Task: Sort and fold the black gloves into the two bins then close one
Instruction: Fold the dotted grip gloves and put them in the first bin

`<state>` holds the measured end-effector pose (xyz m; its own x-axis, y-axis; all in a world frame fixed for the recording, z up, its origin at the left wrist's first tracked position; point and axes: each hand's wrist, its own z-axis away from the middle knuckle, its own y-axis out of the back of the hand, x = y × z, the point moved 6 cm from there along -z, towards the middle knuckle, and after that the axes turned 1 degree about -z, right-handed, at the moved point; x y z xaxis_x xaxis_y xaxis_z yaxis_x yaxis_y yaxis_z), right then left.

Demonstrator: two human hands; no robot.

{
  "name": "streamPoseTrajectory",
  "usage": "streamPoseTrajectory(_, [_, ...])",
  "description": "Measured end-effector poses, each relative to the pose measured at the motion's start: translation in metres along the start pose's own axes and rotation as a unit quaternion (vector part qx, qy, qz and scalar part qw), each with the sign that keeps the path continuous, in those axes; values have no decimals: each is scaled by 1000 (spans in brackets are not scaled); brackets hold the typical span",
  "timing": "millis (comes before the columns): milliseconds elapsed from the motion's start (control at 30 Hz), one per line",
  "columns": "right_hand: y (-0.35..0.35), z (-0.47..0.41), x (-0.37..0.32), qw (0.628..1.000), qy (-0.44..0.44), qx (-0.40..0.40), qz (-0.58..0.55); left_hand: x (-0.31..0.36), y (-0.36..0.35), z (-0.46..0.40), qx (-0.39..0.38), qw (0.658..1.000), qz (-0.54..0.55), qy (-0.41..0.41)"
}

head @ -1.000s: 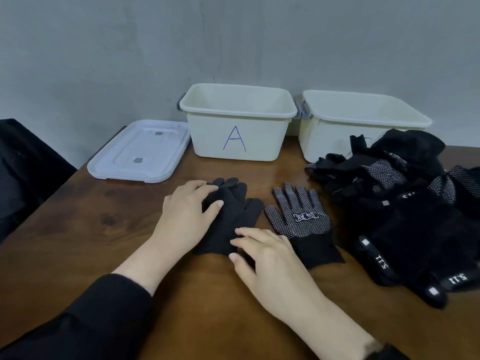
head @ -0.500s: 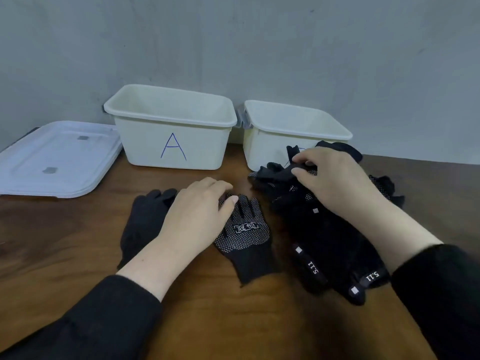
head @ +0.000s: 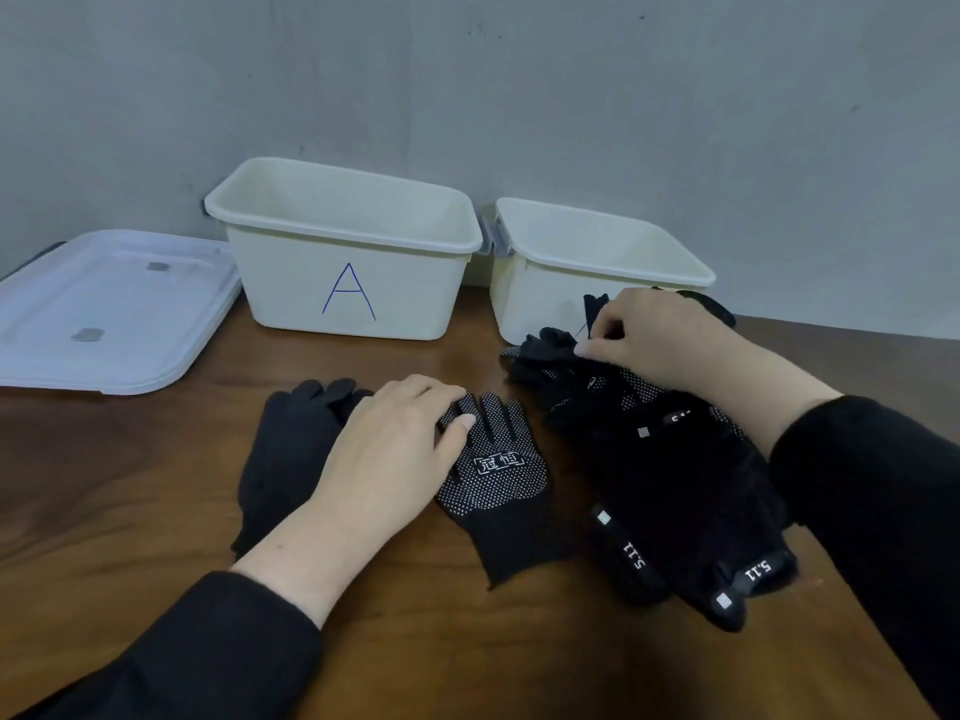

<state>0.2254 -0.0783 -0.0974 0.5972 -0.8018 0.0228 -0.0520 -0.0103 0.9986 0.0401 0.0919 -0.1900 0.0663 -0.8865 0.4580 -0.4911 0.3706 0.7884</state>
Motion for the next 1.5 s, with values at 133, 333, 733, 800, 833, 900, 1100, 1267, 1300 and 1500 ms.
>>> streamPoseTrajectory(133, [-19,6,-10,988,-9,3,155,3,0,1,-4,1000,2,-6])
streamPoseTrajectory(333, [51,14,9,886,-103,213,-399,-1,6,3,20,1000,21,-2])
streamPoseTrajectory(733, [62,48,-79,652,17,-56,-756,-13,35,7,64,875,464,123])
streamPoseTrajectory(800, [56,54,-95,649,49,-91,-754,-9,34,8,11,796,590,139])
streamPoseTrajectory(833, [54,56,-101,652,59,-97,-750,-7,36,9,-11,776,614,140])
streamPoseTrajectory(900, [48,59,-113,655,65,-103,-746,1,42,13,-54,780,610,128])
streamPoseTrajectory(1100, [44,56,-125,710,74,-67,-698,-13,58,19,4,834,527,164])
streamPoseTrajectory(1267, [55,55,-114,821,69,10,-566,-16,64,18,80,855,481,177])
streamPoseTrajectory(1300, [61,53,-106,833,54,52,-548,-22,63,19,117,871,437,191])
streamPoseTrajectory(1500, [83,54,-47,852,-46,168,-493,51,-5,49,-178,981,36,-61])
